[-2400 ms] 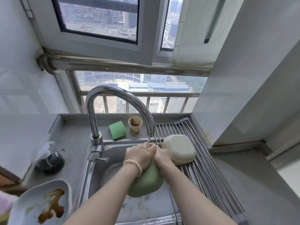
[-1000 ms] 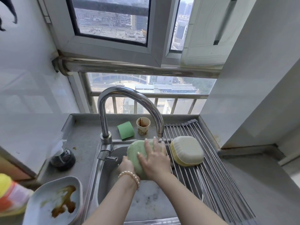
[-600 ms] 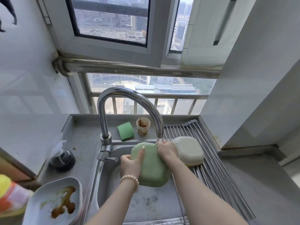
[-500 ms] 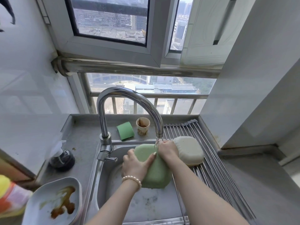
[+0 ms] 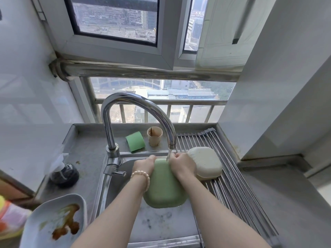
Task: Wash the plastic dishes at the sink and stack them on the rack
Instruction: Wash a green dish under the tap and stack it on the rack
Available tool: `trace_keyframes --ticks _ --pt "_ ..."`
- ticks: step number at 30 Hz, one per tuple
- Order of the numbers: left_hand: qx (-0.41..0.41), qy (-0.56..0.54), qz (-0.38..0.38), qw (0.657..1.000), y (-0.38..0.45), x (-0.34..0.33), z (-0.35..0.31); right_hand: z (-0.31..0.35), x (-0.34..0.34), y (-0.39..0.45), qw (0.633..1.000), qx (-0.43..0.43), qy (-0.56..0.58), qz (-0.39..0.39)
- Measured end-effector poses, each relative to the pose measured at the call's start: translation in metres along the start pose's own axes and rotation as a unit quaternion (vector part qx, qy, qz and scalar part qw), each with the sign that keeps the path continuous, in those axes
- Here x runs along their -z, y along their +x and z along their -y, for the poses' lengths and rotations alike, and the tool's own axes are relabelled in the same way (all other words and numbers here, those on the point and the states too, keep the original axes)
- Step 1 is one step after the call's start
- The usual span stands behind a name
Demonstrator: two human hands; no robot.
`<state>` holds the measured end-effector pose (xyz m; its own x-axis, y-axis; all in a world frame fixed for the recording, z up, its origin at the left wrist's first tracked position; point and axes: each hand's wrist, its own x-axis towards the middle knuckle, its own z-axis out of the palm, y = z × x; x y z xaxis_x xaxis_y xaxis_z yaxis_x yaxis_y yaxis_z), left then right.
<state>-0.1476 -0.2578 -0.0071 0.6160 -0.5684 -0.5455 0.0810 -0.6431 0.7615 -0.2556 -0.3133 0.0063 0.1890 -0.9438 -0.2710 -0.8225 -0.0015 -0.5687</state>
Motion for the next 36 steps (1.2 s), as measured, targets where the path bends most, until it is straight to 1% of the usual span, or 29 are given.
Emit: trace_keyframes --ticks 2,4,5,6,8,10,11,13,16,18,20,22,23,25,26,28,30,32,33,35,36 --pt "0.017 -0.056 -0.02 0.998 -0.002 0.0 -0.001 0.006 -0.009 -0.01 0.995 0.038 -0.091 -0.027" --pt "0.022 -0.063 -0.042 0.997 -0.004 0.001 -0.002 0.012 -0.015 -0.017 0.986 0.067 -0.146 -0.032" --pt "0.019 -0.059 -0.049 0.997 -0.005 0.0 -0.003 0.013 -0.016 -0.017 0.985 0.068 -0.157 -0.026" --pt "0.009 -0.051 -0.054 0.997 -0.007 0.0 -0.003 0.014 -0.015 -0.015 0.987 0.061 -0.149 -0.011" --pt "-0.016 -0.026 -0.065 0.997 -0.011 -0.001 -0.003 0.014 -0.009 -0.004 0.997 0.025 -0.069 0.021" --pt "-0.033 0.006 -0.076 0.997 -0.015 -0.001 -0.004 0.014 -0.003 0.005 0.999 -0.022 -0.008 0.045" --pt "-0.045 0.028 -0.086 0.995 -0.018 -0.002 -0.004 0.014 -0.001 0.007 0.998 -0.034 -0.01 0.056" --pt "-0.087 0.097 -0.093 0.987 -0.022 -0.005 -0.003 0.011 -0.001 0.012 0.997 -0.036 -0.033 0.058" --pt "-0.148 0.24 -0.088 0.955 -0.026 -0.013 0.001 0.009 -0.002 0.016 0.998 -0.039 -0.012 0.038" --pt "-0.155 0.274 -0.081 0.946 -0.024 -0.013 -0.001 0.009 -0.002 0.013 0.999 -0.019 -0.014 0.024" --pt "-0.116 0.248 -0.072 0.959 -0.016 -0.01 -0.007 0.009 -0.003 0.008 1.0 0.005 -0.006 0.002" --pt "-0.054 0.169 -0.062 0.982 -0.006 -0.003 -0.01 0.011 -0.006 -0.003 0.999 0.038 -0.007 -0.022" --pt "-0.025 0.122 -0.058 0.991 -0.002 -0.001 -0.009 0.012 -0.008 -0.009 0.996 0.071 -0.036 -0.045" --pt "0.008 0.035 -0.042 0.998 0.003 0.003 -0.006 0.011 -0.016 -0.021 0.977 0.143 -0.119 -0.103" --pt "0.023 0.001 -0.036 0.999 0.004 0.002 -0.003 0.009 -0.018 -0.027 0.969 0.155 -0.155 -0.116" --pt "0.076 -0.064 -0.029 0.995 0.008 0.002 0.005 0.004 -0.021 -0.033 0.969 0.135 -0.185 -0.095" --pt "0.148 -0.166 -0.004 0.975 0.012 0.0 0.014 0.001 -0.019 -0.032 0.977 0.097 -0.186 -0.044" --pt "0.149 -0.164 0.002 0.975 0.015 -0.005 0.026 0.0 -0.018 -0.021 0.985 0.06 -0.164 -0.013" --pt "0.14 -0.144 -0.002 0.98 0.012 -0.006 0.028 0.0 -0.016 -0.015 0.988 0.047 -0.148 0.004" --pt "0.091 -0.074 -0.015 0.993 0.0 -0.004 0.025 0.004 -0.01 -0.007 0.992 0.044 -0.118 0.03" --pt "0.05 -0.016 -0.019 0.998 -0.003 -0.003 0.022 0.007 -0.007 -0.005 0.993 0.044 -0.101 0.035"
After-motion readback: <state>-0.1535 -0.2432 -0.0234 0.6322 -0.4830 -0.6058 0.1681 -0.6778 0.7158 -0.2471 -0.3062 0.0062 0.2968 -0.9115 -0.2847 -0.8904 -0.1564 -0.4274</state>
